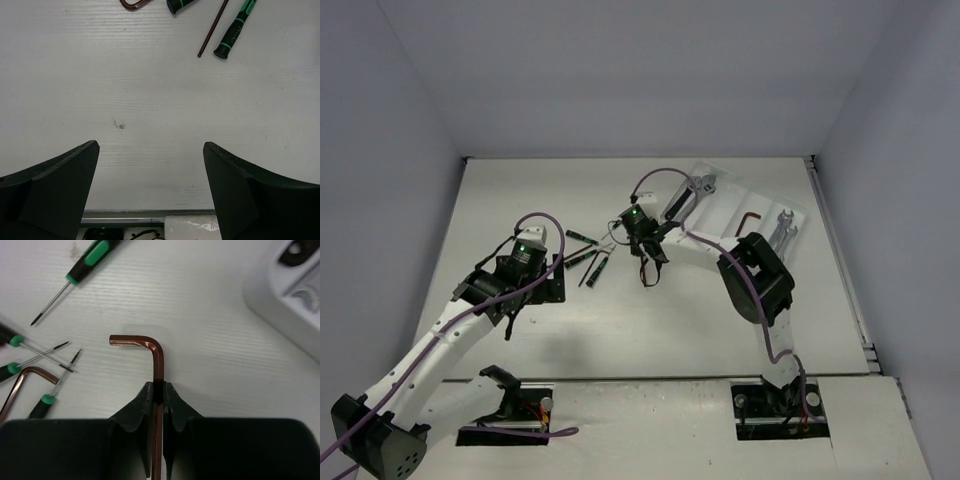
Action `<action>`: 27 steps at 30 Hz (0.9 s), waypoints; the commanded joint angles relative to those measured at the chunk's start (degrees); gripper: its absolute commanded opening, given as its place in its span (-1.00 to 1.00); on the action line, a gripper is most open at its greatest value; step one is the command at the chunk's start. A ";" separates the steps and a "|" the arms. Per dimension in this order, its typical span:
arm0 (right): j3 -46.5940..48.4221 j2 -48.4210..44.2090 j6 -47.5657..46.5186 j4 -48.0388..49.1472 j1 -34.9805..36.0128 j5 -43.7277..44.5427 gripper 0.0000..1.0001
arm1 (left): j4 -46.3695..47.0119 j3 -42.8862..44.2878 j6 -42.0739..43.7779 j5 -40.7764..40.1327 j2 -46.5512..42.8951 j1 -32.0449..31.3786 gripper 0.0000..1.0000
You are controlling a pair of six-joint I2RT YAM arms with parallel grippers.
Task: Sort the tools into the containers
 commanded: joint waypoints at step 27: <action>-0.76 -7.92 4.88 2.55 -38.00 0.33 -1.00 | 5.64 6.20 4.24 2.53 12.68 0.32 0.65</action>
